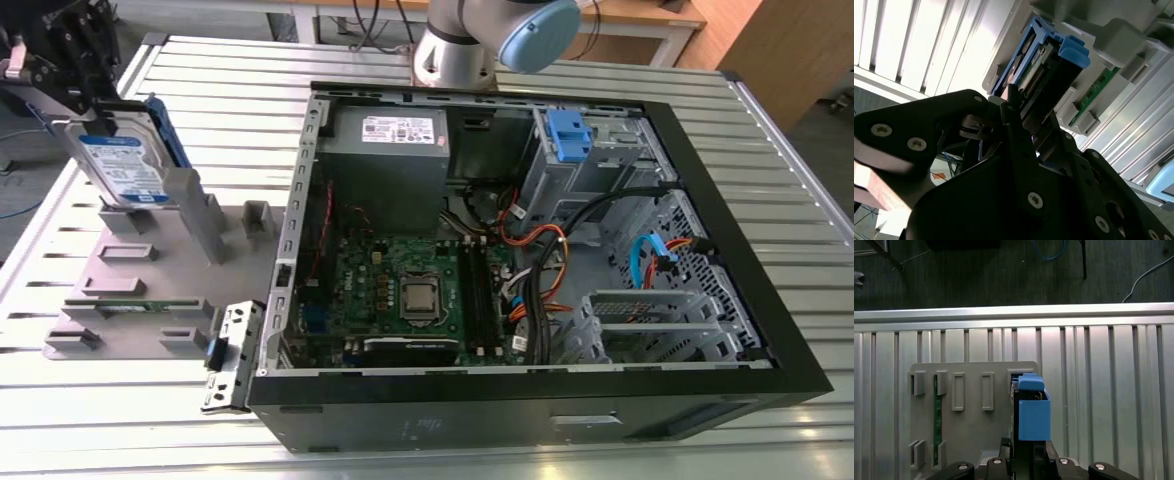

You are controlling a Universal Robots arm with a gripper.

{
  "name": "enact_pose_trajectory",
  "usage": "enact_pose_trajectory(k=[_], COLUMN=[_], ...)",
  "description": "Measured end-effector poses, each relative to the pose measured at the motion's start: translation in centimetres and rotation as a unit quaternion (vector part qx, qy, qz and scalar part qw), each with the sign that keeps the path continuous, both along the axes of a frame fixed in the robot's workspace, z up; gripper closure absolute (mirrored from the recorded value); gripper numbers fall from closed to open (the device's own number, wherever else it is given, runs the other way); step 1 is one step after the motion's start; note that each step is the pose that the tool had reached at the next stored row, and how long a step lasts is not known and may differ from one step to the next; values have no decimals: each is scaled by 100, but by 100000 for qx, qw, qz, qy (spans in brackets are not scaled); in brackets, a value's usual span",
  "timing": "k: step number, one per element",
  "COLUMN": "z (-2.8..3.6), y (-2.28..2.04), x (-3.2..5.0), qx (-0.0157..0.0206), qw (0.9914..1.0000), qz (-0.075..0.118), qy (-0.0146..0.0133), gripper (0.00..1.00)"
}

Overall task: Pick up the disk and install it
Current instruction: 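Pick up the disk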

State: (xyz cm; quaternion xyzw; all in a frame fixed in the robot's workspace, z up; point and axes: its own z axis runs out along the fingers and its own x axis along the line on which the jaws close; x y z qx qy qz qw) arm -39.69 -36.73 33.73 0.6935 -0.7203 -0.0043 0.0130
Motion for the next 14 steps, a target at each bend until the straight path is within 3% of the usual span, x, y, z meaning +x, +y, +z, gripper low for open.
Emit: enact_pose_trajectory(k=[4,14], z=[38,67], y=[0,0], x=[0,0], qx=[-1,4], qw=[100000,100000], qz=[-1,1], qy=[-1,-3], gripper=[65,65])
